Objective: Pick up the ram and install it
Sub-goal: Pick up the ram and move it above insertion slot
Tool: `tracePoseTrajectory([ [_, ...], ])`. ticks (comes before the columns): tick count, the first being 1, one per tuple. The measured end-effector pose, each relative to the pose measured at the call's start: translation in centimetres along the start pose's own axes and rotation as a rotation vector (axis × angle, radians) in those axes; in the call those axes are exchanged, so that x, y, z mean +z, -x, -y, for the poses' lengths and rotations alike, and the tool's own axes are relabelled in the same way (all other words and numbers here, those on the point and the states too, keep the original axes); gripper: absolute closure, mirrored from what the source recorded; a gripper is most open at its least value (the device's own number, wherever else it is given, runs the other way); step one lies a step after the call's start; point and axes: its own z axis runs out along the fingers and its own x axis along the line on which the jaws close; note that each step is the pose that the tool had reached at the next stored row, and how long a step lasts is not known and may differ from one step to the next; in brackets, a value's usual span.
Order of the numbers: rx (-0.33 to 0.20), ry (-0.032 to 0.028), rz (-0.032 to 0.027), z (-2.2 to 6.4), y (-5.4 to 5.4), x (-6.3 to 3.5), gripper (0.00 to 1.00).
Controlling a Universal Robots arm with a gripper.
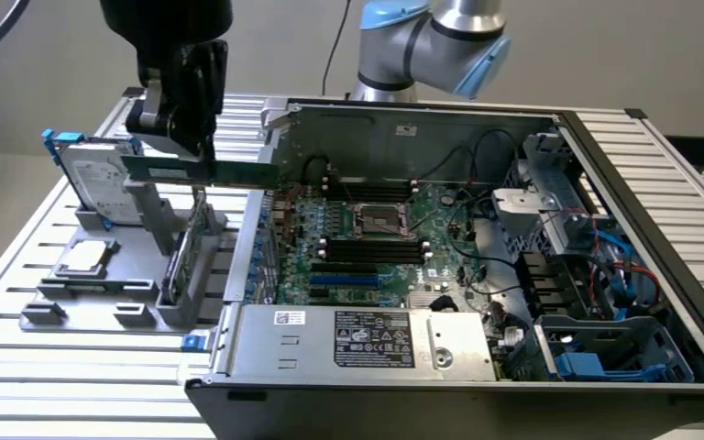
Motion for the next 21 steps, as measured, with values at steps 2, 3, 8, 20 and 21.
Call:
tracePoseTrajectory([
  [2, 0.000, 0.0000, 0.0002, 0.90, 0.3, -0.05, 0.86],
  [3, 0.000, -0.0001, 0.0003, 1.28, 0.4, -0.07, 0.86],
  [8, 0.000, 0.0000, 0.0002, 3.18, 1.2, -0.15, 0.86],
  [20, 0.000, 0.0000, 0.0003, 7.71, 3.9, 0.51, 0.86],
  [21, 0.000, 0.0000, 0.0003, 8.06, 4.1, 0.66, 0.86],
])
